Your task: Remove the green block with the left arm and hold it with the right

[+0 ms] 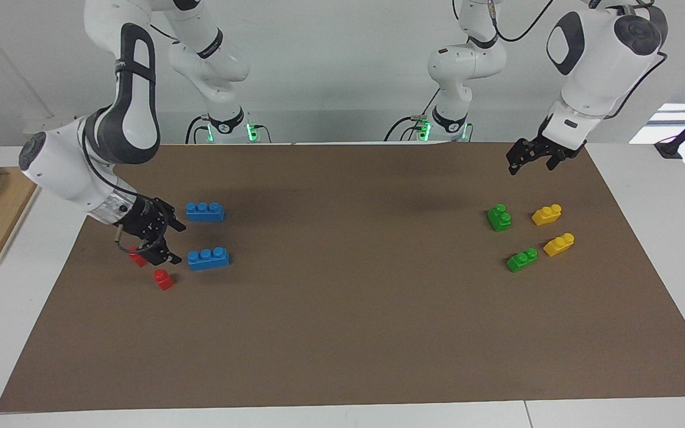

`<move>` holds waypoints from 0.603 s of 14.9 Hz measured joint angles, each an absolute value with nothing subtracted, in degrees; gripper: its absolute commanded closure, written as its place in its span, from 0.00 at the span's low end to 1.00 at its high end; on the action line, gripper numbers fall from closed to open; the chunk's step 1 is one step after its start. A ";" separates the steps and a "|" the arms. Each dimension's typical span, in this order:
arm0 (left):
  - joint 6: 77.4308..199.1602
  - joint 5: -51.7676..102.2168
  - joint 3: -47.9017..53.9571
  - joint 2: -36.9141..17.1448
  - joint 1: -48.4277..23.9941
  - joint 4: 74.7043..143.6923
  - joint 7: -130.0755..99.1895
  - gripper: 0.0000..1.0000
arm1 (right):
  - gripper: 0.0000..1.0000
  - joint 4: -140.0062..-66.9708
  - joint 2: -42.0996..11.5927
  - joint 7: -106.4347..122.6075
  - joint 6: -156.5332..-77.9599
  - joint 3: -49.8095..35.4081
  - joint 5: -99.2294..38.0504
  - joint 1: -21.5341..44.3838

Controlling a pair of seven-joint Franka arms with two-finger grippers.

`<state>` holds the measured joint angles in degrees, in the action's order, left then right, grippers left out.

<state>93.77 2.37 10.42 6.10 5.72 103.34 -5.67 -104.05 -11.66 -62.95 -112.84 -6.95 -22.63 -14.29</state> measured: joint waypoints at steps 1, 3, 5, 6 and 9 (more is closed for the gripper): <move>93.70 2.70 11.25 6.06 4.64 101.96 -5.70 0.00 | 0.00 -102.05 -11.31 -62.85 -111.38 -7.13 -20.98 -14.22; 94.20 2.74 12.69 5.94 1.55 100.53 -6.37 0.00 | 0.00 -98.79 -10.56 -61.37 -109.53 -7.36 -19.30 -13.80; 94.88 2.74 13.37 5.77 -0.78 100.16 -6.88 0.00 | 0.00 -96.39 -9.25 -58.29 -107.79 -7.55 -17.89 -12.69; 95.12 2.74 13.40 5.69 -1.29 100.14 -6.90 0.00 | 0.00 -95.69 -8.34 -56.04 -107.30 -7.62 -16.48 -11.97; 95.79 2.55 12.50 4.89 -0.88 100.08 -6.90 0.00 | 0.00 -94.98 -5.10 -44.62 -104.97 -7.74 -10.04 -8.59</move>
